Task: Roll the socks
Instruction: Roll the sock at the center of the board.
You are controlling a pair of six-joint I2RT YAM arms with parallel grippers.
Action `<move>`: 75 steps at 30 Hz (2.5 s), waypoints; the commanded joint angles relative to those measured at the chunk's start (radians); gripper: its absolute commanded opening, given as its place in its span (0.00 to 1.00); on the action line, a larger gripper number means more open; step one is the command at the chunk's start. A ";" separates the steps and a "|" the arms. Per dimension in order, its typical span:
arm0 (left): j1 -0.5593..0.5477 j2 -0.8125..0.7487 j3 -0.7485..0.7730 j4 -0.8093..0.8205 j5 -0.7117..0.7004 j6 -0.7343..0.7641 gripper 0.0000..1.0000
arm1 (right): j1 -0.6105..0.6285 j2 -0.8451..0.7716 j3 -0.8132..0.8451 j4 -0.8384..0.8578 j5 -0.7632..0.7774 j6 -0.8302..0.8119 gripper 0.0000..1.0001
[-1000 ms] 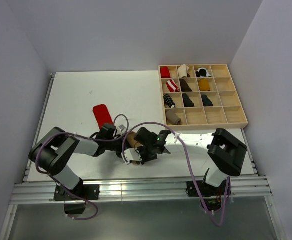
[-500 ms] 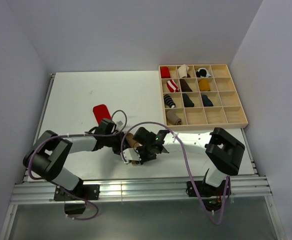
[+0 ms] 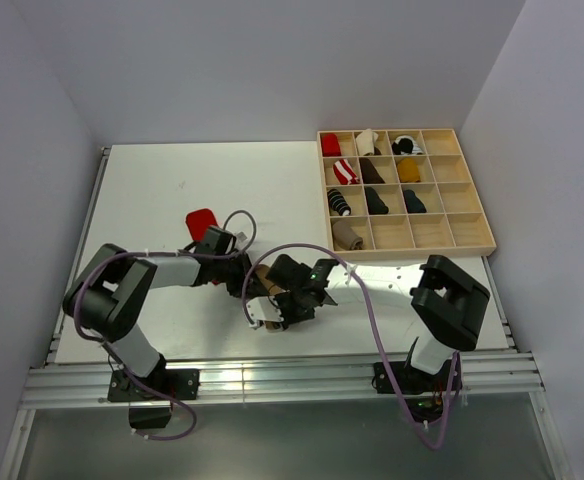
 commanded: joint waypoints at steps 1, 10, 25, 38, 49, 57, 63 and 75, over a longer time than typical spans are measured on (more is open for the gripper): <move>0.004 0.068 0.071 -0.008 -0.035 0.042 0.14 | 0.008 0.020 0.023 -0.160 -0.015 0.004 0.24; 0.004 0.189 0.181 -0.010 0.010 0.073 0.12 | 0.002 0.128 0.140 -0.250 -0.055 -0.013 0.25; 0.004 0.125 0.272 -0.090 -0.076 0.145 0.27 | -0.195 0.391 0.387 -0.476 -0.224 -0.041 0.25; 0.052 0.050 0.400 -0.123 -0.148 0.160 0.44 | -0.211 0.409 0.381 -0.460 -0.218 -0.014 0.24; 0.269 -0.272 0.252 -0.128 -0.347 0.057 0.36 | -0.219 0.454 0.434 -0.517 -0.218 -0.001 0.24; 0.319 -0.640 0.091 -0.024 -0.372 0.020 0.39 | -0.248 0.585 0.591 -0.683 -0.259 -0.017 0.24; 0.184 -0.768 -0.021 0.108 -0.346 0.155 0.39 | -0.274 0.699 0.715 -0.804 -0.281 -0.033 0.24; -0.312 -0.644 -0.136 0.208 -0.450 0.333 0.44 | -0.309 0.823 0.830 -0.898 -0.281 -0.018 0.24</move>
